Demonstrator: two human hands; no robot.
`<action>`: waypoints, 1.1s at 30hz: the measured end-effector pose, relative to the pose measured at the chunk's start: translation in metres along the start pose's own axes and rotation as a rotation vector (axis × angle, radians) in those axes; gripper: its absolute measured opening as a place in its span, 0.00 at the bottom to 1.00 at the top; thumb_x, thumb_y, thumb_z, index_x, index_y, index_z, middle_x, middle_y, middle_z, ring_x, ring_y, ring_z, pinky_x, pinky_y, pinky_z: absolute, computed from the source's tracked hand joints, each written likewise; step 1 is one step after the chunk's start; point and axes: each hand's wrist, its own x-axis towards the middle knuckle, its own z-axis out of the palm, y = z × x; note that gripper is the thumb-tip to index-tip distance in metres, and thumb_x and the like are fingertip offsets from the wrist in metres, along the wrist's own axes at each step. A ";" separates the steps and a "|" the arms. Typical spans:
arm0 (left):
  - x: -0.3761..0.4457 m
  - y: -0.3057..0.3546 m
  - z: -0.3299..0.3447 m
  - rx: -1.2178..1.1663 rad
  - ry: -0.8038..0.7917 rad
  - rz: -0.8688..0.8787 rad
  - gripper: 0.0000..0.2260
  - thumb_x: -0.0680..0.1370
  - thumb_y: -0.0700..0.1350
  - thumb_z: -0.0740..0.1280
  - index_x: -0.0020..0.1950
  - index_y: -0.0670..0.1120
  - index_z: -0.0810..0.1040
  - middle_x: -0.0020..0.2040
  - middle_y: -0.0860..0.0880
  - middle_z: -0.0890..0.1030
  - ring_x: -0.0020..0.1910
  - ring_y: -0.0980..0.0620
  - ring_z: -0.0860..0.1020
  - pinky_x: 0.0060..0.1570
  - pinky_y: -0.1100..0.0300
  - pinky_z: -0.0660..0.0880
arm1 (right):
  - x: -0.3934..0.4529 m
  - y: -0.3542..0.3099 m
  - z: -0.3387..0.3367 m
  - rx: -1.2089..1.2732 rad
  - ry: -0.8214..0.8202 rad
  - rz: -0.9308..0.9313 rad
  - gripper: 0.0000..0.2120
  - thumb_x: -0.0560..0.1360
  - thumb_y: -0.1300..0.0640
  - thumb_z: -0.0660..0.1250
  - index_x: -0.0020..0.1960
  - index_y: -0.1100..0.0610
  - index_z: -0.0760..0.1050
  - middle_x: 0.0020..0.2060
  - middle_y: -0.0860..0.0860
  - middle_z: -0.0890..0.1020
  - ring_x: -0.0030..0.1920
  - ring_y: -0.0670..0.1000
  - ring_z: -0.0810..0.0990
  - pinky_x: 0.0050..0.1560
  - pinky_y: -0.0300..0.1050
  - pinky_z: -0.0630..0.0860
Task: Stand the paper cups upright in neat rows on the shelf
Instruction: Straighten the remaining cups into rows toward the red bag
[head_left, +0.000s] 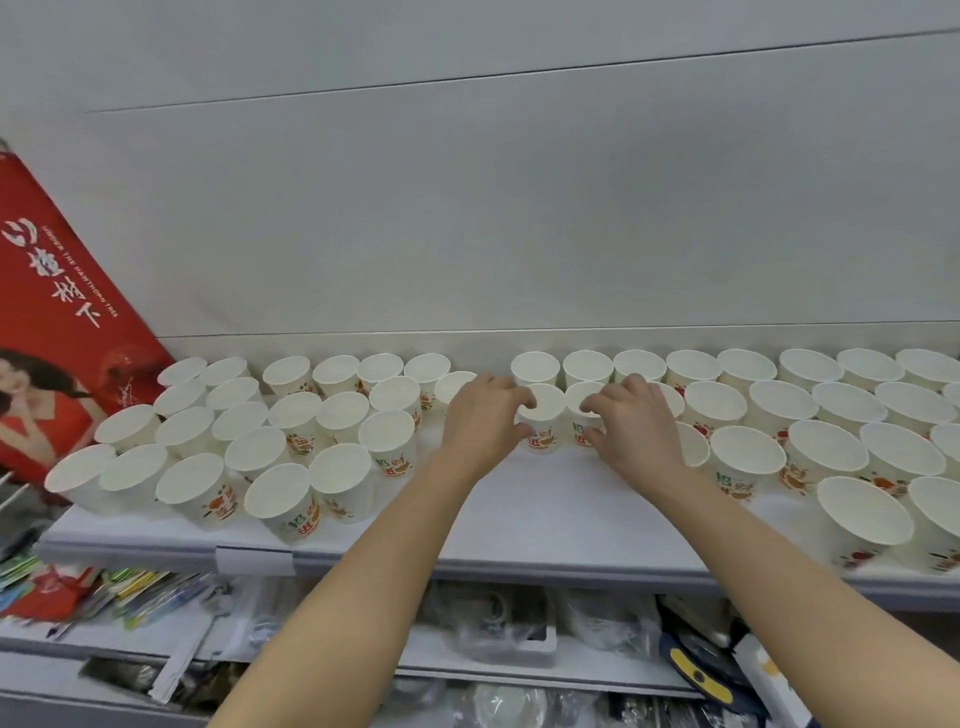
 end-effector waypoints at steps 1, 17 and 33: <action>0.008 0.002 0.003 0.024 -0.026 0.033 0.15 0.74 0.52 0.72 0.59 0.53 0.80 0.58 0.52 0.79 0.58 0.48 0.72 0.50 0.57 0.68 | 0.003 0.000 0.004 -0.023 -0.013 0.005 0.14 0.59 0.58 0.79 0.43 0.55 0.81 0.38 0.51 0.82 0.45 0.58 0.74 0.45 0.48 0.60; 0.001 -0.026 0.002 -0.053 0.010 0.050 0.13 0.75 0.52 0.71 0.58 0.52 0.80 0.56 0.52 0.80 0.57 0.48 0.73 0.49 0.57 0.66 | 0.008 -0.012 0.016 0.057 0.196 0.035 0.06 0.65 0.54 0.76 0.40 0.54 0.81 0.35 0.50 0.82 0.41 0.58 0.75 0.45 0.47 0.63; -0.066 -0.111 -0.036 0.188 -0.128 -0.274 0.07 0.73 0.51 0.69 0.46 0.50 0.82 0.46 0.50 0.82 0.50 0.47 0.76 0.39 0.59 0.65 | 0.070 -0.129 0.064 0.047 -0.037 -0.116 0.08 0.60 0.61 0.77 0.37 0.57 0.81 0.32 0.50 0.79 0.40 0.58 0.73 0.40 0.47 0.67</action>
